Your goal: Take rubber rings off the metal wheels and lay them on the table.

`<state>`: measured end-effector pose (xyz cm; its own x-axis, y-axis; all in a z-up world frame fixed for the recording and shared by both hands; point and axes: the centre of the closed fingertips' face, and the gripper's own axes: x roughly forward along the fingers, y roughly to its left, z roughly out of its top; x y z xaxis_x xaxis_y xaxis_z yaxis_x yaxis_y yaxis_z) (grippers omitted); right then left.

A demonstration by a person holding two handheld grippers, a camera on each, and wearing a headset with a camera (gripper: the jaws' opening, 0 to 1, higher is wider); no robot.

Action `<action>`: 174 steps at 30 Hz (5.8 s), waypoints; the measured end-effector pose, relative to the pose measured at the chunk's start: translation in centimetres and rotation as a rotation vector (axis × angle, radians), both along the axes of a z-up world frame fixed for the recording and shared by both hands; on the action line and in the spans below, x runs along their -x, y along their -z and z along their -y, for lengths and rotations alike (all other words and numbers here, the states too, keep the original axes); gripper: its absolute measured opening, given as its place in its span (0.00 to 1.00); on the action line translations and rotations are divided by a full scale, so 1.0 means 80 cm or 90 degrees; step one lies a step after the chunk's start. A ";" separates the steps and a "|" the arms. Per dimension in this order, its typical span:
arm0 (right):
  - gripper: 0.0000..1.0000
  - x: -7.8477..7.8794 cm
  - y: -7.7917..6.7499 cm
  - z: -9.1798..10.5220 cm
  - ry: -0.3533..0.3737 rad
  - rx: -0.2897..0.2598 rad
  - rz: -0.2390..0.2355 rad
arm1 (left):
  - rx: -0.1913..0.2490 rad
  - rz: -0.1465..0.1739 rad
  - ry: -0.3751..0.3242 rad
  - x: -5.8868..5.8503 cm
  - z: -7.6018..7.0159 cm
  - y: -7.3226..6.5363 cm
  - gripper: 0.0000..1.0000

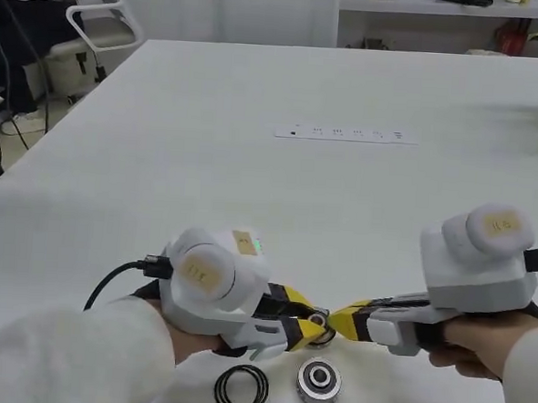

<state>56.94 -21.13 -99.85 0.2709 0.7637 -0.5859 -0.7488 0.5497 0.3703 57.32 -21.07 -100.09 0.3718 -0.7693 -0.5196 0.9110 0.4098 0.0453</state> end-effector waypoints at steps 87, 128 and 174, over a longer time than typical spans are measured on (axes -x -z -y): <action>0.00 0.066 -0.047 -0.076 -0.138 -0.115 -0.035 | 0.001 0.017 -0.157 0.116 -0.178 -0.116 0.71; 0.00 0.084 0.013 -0.072 -0.200 0.013 -0.020 | 0.022 -0.015 -0.196 0.121 -0.144 -0.084 0.68; 0.22 0.079 -0.056 -0.064 -0.226 0.005 0.102 | 0.009 -0.024 -0.185 0.124 -0.143 -0.079 0.74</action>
